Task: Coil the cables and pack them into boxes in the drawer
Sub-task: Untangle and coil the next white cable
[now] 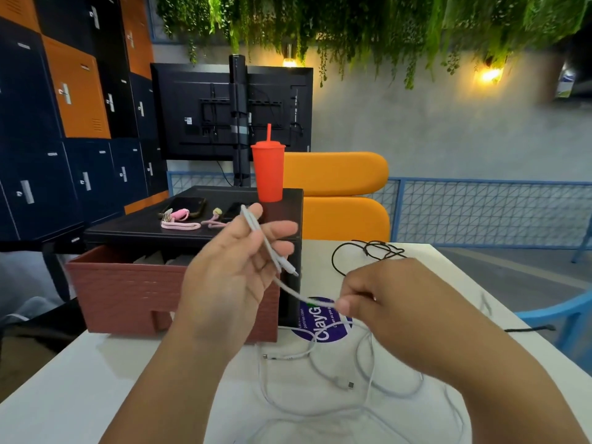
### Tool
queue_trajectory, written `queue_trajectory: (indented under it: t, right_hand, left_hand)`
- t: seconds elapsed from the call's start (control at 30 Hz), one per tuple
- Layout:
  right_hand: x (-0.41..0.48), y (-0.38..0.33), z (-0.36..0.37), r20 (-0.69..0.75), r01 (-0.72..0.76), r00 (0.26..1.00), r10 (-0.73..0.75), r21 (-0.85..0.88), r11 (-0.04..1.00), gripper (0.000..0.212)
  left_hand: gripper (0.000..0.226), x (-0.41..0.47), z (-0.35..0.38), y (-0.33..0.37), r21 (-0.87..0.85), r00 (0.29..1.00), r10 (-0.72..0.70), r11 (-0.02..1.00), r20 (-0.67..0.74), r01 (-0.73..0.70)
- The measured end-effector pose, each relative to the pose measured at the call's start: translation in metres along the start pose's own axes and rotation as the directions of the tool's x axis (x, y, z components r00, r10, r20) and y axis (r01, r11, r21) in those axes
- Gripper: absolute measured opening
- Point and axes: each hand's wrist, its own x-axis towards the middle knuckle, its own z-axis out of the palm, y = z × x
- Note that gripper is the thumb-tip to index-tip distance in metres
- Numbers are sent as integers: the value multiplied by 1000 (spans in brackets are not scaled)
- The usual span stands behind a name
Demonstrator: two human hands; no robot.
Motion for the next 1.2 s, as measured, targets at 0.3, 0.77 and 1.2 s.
queue_trajectory:
  t: [0.3,0.77,1.2]
  right_hand:
    - [-6,0,-5,-252,197,955,-156,150,969,10]
    - [15,19,18,-355,241,930,-98,385,891,32]
    - [21,10,24,-470,210,859,204,686,697,41]
  left_hand:
    - [37,-10,4,-15,673,918,-185,732,351,-110]
    - [28,-8,9,-9,116,889,-295,956,350,271]
    - [31,-6,8,-14,26,867,-344,933,361,359]
